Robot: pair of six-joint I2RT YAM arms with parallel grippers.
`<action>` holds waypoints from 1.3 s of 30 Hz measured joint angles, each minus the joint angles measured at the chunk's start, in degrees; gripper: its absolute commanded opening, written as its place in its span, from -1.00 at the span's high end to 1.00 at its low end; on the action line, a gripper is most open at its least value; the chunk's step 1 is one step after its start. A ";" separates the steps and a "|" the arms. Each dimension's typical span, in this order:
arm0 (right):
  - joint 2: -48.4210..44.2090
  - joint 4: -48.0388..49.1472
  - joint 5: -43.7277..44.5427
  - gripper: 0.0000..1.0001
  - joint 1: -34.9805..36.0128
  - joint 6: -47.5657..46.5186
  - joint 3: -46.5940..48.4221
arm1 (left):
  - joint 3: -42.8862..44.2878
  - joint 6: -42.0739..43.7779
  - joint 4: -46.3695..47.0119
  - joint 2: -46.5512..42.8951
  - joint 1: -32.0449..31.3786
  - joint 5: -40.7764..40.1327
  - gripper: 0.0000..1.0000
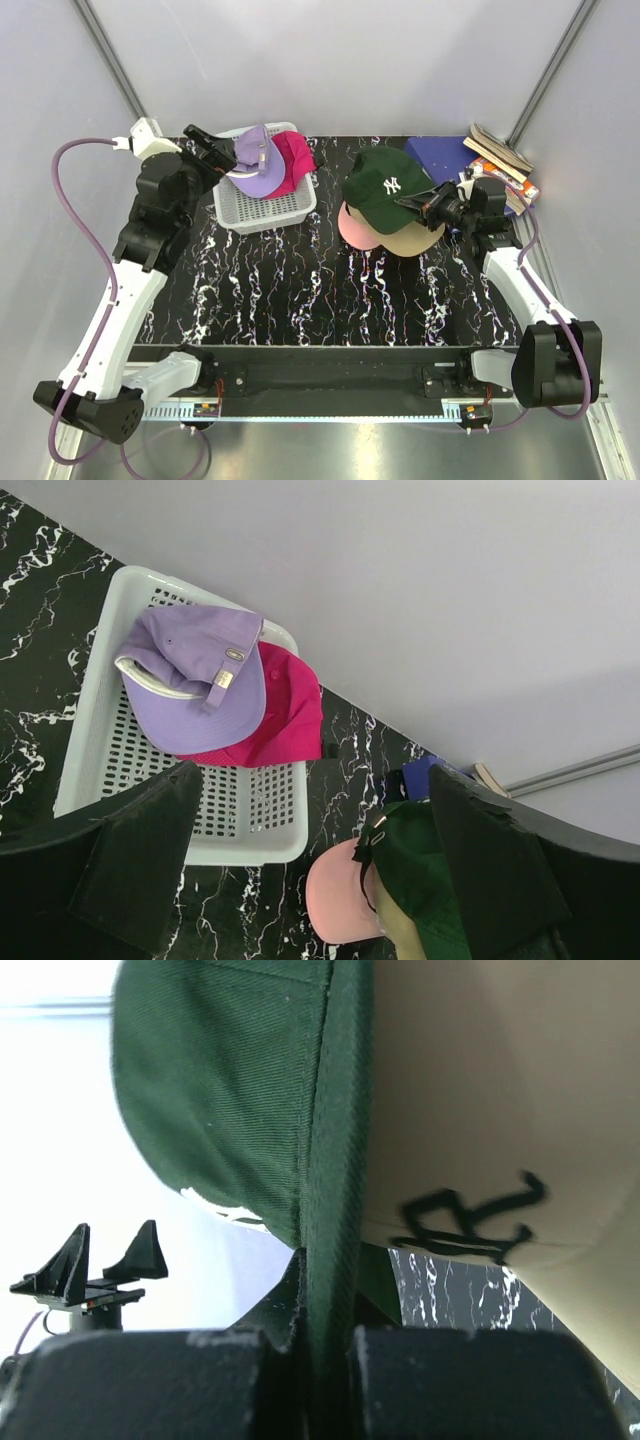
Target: Stack the hats
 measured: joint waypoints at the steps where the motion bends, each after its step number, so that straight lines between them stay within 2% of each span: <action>1: 0.00 -0.09 -0.07 1.00 -0.22 0.59 -0.68 | 0.00 0.04 0.02 0.22 0.07 0.00 -0.98; 20: 3.41 2.93 -2.78 1.00 -2.29 5.88 -4.31 | 0.48 1.55 0.02 6.08 2.01 1.07 -0.98; 30: 5.86 -3.82 -1.64 1.00 -3.74 -1.53 -1.33 | 2.14 1.73 0.09 9.88 4.59 3.15 -0.98; 39: 11.10 -4.70 -0.90 1.00 -4.15 -6.34 -0.72 | 2.97 2.10 0.09 13.27 6.40 5.90 -0.98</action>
